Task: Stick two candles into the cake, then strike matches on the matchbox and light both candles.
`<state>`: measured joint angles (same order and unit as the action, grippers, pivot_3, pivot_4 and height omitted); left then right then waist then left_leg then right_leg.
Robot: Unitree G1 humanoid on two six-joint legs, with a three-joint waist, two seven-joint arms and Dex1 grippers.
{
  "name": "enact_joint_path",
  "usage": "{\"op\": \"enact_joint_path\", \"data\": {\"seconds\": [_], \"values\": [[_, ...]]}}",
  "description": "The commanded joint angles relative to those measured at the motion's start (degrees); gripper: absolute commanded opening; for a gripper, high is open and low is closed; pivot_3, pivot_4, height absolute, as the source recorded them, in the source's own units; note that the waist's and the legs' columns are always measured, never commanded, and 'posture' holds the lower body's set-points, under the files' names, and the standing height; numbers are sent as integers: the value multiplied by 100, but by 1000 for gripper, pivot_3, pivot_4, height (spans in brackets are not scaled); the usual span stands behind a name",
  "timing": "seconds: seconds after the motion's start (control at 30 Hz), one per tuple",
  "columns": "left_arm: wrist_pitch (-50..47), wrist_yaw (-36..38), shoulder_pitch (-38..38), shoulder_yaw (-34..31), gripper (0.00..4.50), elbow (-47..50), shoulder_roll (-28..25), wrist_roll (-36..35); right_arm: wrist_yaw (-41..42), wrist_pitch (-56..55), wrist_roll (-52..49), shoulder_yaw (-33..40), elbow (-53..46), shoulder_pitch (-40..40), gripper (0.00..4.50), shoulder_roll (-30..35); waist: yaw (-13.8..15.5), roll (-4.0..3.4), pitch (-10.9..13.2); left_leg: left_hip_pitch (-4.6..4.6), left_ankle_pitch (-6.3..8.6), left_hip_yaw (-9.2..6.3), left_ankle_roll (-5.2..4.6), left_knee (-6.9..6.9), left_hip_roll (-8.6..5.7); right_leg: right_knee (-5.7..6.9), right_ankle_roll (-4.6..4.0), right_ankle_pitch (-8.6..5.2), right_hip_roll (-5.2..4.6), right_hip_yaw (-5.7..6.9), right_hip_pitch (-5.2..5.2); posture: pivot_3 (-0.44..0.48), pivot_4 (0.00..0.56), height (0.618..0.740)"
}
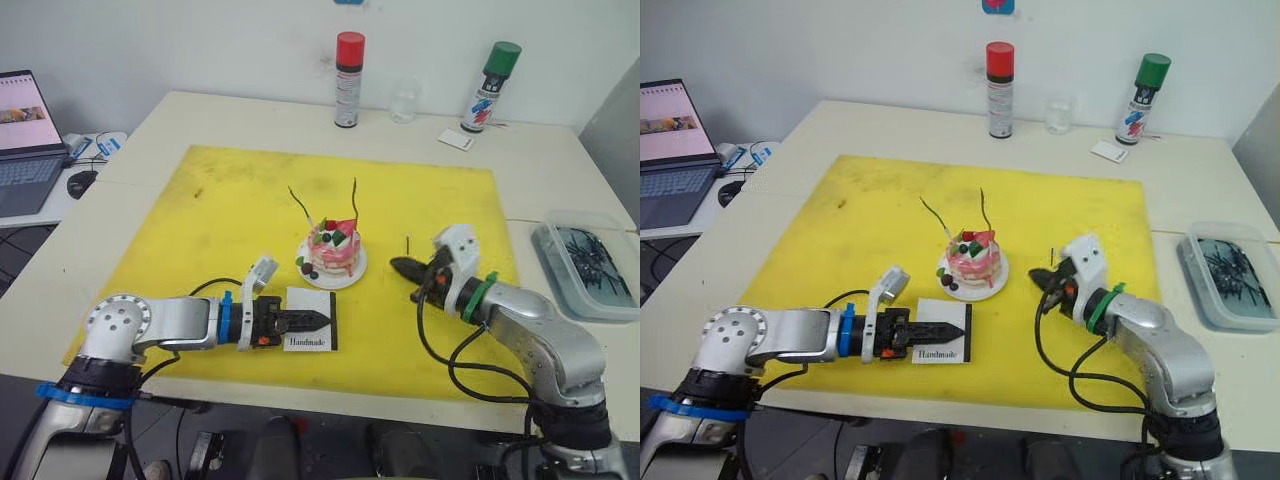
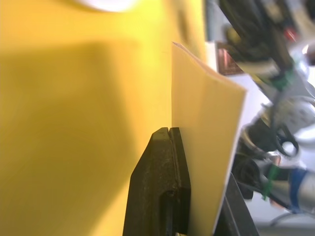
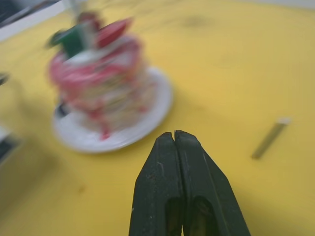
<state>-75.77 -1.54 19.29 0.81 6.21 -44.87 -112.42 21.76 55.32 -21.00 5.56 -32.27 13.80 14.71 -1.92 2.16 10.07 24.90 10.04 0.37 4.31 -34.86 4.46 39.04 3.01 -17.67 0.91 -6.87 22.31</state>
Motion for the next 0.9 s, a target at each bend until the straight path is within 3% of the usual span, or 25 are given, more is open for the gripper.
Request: {"op": "enact_joint_path", "data": {"seconds": [0.03,0.1,0.23,0.4,0.6,0.9], "values": [[590,-52,-592,-280,2,899,-58,-58,-471,-213,196,-30,-638,-351,185,-27,2,-5,-2,0,3,3,5,0,0,-1,0,-1,-2,-2,0,0,150,740],[981,-222,-959,-319,0,1309,4,-58,-647,-723,495,-356,-669,-529,572,-87,4,-5,-2,0,9,10,12,1,0,-5,-1,-9,-7,-4,0,0,150,740],[1445,-311,-1268,-290,0,1947,-112,-58,-1367,-1490,1299,-970,-189,-398,1973,-420,-1,-4,-1,-1,10,6,13,1,4,-3,-9,-19,-3,-3,3,0,150,740],[1739,-196,-1648,-245,0,2463,-526,-58,-1761,-2351,1787,-1367,730,-212,1973,-829,-6,-2,-3,-5,9,12,11,-5,2,-5,-14,-29,-2,-14,1,0,150,740],[2121,-273,-1760,-215,0,2625,-709,-58,-2264,-3327,2314,-1294,1841,44,1973,-1035,9,-2,-2,-4,9,11,11,-3,1,-6,-19,-26,-4,-8,1,0,150,740],[2390,-157,-1818,-132,0,2808,-842,-58,-2637,-3733,2461,-1087,2952,378,1973,-1383,5,-3,-2,-4,10,10,11,1,4,-4,-17,-22,-2,-2,0,0,150,740]]}}
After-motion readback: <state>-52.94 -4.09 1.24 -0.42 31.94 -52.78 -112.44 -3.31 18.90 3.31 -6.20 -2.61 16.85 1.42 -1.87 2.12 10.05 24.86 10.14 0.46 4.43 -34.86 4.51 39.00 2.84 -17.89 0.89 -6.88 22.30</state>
